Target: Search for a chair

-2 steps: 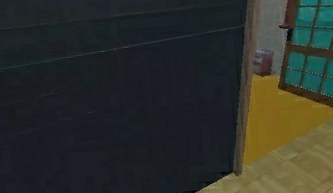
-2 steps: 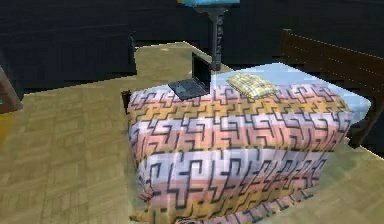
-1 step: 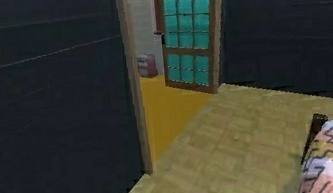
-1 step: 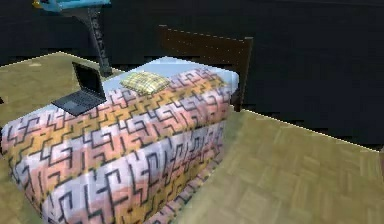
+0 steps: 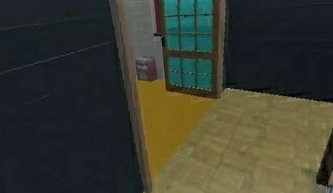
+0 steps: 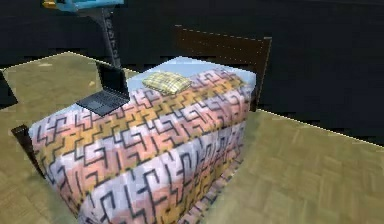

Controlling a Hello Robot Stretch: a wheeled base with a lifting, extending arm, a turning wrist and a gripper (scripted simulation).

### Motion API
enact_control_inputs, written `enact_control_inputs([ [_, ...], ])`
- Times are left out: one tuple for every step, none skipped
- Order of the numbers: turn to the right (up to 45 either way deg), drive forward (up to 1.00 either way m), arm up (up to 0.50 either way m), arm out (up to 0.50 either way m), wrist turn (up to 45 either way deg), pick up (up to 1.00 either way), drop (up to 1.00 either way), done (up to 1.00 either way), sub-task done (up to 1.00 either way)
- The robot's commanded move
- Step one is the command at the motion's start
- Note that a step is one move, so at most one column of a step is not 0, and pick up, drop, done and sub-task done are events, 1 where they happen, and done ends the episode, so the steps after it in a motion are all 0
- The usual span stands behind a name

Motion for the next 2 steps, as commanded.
enact_control_inputs([
  [-3.0, 0.0, 0.0, 0.0, 0.0, 0.0, 0.0, 0.0, 0.0],
  [0.0, 0.3, 0.0, 0.0, 0.0, 0.0, 0.0, 0.0, 0.0],
])
